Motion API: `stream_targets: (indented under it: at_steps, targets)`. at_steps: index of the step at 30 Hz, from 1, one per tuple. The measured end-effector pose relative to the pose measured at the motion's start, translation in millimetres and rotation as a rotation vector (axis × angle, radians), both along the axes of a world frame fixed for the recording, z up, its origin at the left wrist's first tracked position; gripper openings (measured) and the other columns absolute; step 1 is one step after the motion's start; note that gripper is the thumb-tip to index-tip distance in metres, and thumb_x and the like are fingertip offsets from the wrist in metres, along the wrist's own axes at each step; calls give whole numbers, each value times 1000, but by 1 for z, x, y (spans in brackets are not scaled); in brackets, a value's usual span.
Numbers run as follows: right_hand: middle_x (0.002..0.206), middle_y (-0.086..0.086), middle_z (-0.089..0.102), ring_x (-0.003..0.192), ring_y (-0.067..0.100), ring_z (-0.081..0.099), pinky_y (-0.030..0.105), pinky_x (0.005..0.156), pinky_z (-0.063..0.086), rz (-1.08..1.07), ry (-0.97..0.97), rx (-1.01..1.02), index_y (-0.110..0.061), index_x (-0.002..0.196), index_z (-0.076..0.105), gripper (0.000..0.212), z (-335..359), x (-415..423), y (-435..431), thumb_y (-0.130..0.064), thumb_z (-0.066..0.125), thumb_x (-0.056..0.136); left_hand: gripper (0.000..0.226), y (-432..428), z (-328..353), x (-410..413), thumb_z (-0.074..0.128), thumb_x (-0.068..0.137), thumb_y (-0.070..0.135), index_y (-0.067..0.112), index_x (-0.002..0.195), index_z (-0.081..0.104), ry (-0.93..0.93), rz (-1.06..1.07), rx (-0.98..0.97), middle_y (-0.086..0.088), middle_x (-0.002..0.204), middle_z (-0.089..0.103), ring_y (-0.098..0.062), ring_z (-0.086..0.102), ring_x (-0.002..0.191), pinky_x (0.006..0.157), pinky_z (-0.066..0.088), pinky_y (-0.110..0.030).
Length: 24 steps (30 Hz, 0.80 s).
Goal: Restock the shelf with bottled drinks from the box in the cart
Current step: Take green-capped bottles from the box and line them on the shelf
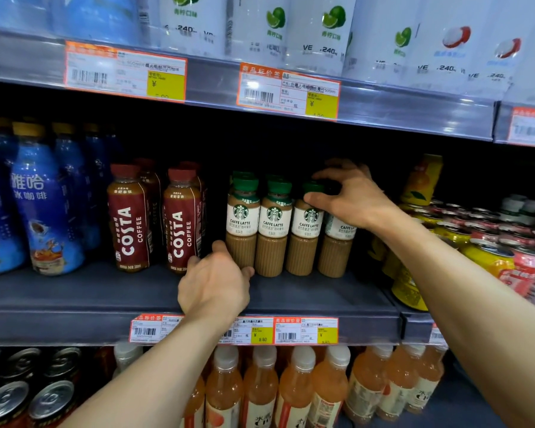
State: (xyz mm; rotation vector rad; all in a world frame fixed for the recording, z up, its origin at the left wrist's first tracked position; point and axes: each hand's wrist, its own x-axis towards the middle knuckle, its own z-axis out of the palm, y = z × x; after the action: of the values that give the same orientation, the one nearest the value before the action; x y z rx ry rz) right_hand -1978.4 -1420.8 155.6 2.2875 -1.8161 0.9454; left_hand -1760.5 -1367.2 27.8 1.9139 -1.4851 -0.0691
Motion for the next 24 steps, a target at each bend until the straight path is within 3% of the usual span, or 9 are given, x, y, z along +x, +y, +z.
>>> stream_targets:
  at_steps: [5, 9, 11, 13, 16, 19, 24]
  targets:
    - [156, -3, 36, 146, 27, 24, 39, 116, 26, 13, -45, 19, -41, 140, 53, 62, 2, -3, 4, -56, 72, 83, 46, 1, 1, 1, 64, 85, 58, 24, 110, 45, -9, -1, 2, 4, 74, 34, -29, 51, 109, 69, 37, -36]
    - [150, 3, 43, 137, 23, 42, 42, 112, 41, -16, -373, -91, -31, 146, 46, 78, -15, -18, 18, -56, 77, 79, 47, 1, 2, 1, 64, 85, 58, 23, 111, 45, -10, 5, 18, -4, 90, 55, -30, 51, 111, 70, 38, -37]
    - [144, 3, 49, 130, 20, 51, 39, 107, 46, -69, -508, -145, -25, 146, 45, 79, -40, -27, 28, -53, 77, 79, 47, 2, 3, 1, 64, 85, 57, 23, 112, 45, -3, 8, 22, -4, 89, 53, -30, 51, 111, 70, 38, -37]
    - [139, 2, 57, 125, 19, 57, 37, 104, 48, -125, -575, -83, -21, 145, 43, 81, -71, -30, 34, -46, 81, 78, 47, 3, 4, 1, 64, 86, 57, 22, 112, 46, -10, 5, 19, -1, 83, 46, -30, 51, 111, 69, 37, -37]
    - [134, 3, 62, 122, 24, 60, 35, 100, 49, -160, -595, 110, -19, 143, 42, 85, -106, -26, 32, -38, 87, 74, 47, 4, 5, 1, 63, 87, 56, 21, 113, 45, -25, -4, 28, -6, 97, 60, -31, 51, 111, 70, 36, -37]
    - [129, 1, 64, 117, 24, 61, 41, 98, 52, -138, -617, 158, -21, 136, 46, 77, -114, -22, 23, -35, 87, 73, 47, 5, 6, 2, 63, 88, 56, 21, 114, 45, -22, -8, 39, -6, 100, 61, -31, 51, 112, 70, 36, -37]
    - [115, -1, 68, 105, 24, 65, 34, 83, 52, -158, -540, 147, -24, 125, 54, 54, -115, -23, 19, -33, 79, 78, 48, 6, 9, 1, 63, 88, 56, 22, 116, 45, -15, -2, 56, -4, 96, 57, -30, 50, 112, 71, 37, -37]
